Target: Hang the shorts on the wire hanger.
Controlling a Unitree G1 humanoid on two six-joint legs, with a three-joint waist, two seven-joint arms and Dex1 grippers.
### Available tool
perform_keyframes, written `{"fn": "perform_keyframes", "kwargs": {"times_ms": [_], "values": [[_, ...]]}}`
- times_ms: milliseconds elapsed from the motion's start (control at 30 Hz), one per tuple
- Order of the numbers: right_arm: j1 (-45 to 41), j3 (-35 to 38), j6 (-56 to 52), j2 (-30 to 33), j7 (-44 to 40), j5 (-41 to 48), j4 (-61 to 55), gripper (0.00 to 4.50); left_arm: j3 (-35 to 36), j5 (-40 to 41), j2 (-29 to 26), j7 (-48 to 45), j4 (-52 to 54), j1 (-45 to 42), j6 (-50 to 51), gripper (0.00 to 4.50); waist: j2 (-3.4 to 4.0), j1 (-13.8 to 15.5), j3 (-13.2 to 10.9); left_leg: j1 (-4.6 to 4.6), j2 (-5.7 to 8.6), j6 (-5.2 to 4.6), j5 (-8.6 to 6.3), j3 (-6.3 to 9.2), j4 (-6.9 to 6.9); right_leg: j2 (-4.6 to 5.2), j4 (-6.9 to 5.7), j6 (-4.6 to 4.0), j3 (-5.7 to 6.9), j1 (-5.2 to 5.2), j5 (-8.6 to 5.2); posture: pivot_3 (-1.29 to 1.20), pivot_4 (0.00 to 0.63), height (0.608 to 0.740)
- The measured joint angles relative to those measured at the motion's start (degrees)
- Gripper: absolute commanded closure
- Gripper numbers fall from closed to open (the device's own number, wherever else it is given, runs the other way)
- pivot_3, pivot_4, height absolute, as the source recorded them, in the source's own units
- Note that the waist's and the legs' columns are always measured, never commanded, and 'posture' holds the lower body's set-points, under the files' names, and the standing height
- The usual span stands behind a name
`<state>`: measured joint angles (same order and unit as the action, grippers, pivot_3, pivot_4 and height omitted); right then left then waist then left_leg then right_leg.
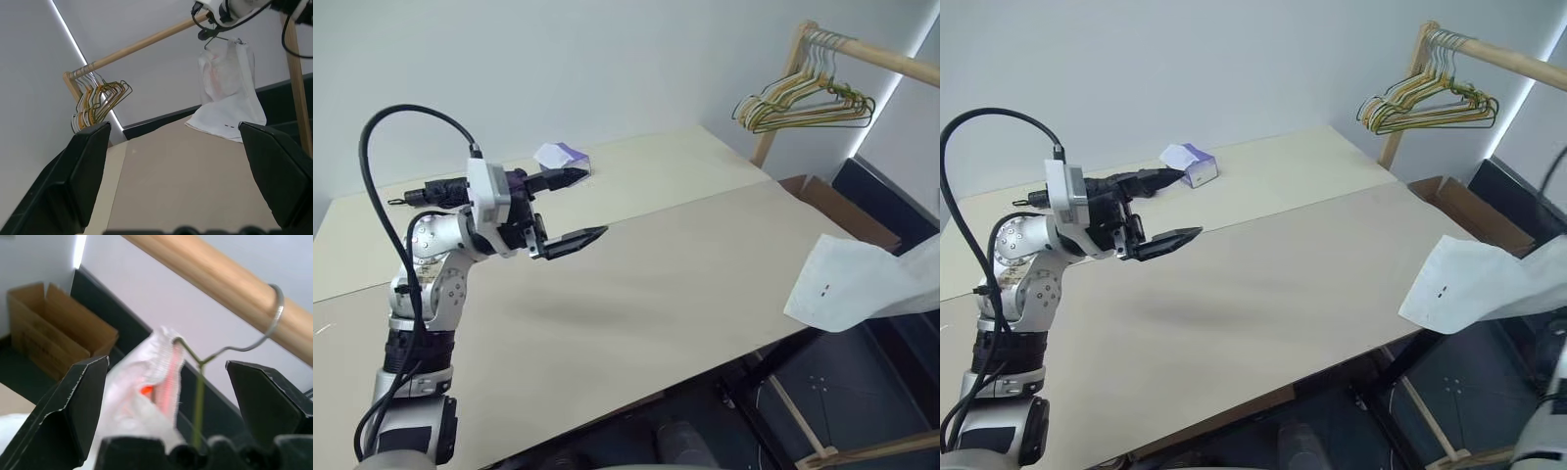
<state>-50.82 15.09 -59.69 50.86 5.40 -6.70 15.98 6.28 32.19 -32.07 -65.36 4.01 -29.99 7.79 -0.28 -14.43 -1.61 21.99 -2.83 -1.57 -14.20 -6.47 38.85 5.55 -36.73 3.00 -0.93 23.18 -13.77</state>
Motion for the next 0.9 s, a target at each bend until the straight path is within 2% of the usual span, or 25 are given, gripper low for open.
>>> {"fn": "perform_keyframes", "kwargs": {"times_ms": [133, 233, 500, 733, 900], "values": [[3.33, -1.02, -0.45, -8.57, 6.19, -4.11, -14.18, 0.02, 0.77, 2.09, 0.65, 0.18, 0.00, -0.80, 0.31, 0.00, 0.01, 0.99, 0.00, 0.04, 0.00, 0.00, 0.00, 0.00, 0.00, -0.01, 0.03, 0.02, 0.01, 0.02, 0.00, -0.19, 0.000, 0.740], [6.20, -5.74, 0.58, -12.71, 6.87, -6.16, -20.75, 0.02, 1.19, 4.02, 0.76, 0.80, 0.28, -0.80, 2.06, 0.00, -0.08, 1.26, 0.00, 0.05, 0.01, -0.01, 0.00, 0.02, 0.02, -0.01, 0.05, 0.03, 0.04, 0.00, 0.01, -0.17, 0.000, 0.740], [12.32, -22.16, 7.40, -23.93, -3.13, -5.40, -27.13, 0.02, 3.21, 6.34, -0.43, 2.28, 3.51, 2.25, 3.83, 0.00, -0.13, 1.94, -0.02, 0.05, -0.01, -0.02, -0.01, 0.06, 0.00, -0.07, 0.05, -0.02, 0.06, 0.01, 0.05, -0.07, 0.000, 0.740], [14.60, -30.88, 14.41, -26.49, -11.23, -5.58, -25.95, 0.02, 6.67, 4.12, -4.83, 5.05, 4.12, 9.80, 3.86, 0.00, -0.46, 5.32, -0.14, 0.06, -0.03, -0.03, -0.01, 0.06, -0.04, -0.08, 0.11, -0.40, 0.17, 0.04, 0.26, 0.04, 0.000, 0.740], [15.97, -34.38, 18.70, -26.72, -18.37, -4.94, -23.07, 0.02, 8.15, 1.58, -6.03, 7.42, 4.36, 16.53, 3.81, 0.00, -0.73, 9.04, -0.27, 0.16, -0.06, 0.00, 0.00, 0.00, -0.02, -0.08, 0.09, -0.52, 0.26, 0.17, 0.31, 0.09, 0.000, 0.740]]}}
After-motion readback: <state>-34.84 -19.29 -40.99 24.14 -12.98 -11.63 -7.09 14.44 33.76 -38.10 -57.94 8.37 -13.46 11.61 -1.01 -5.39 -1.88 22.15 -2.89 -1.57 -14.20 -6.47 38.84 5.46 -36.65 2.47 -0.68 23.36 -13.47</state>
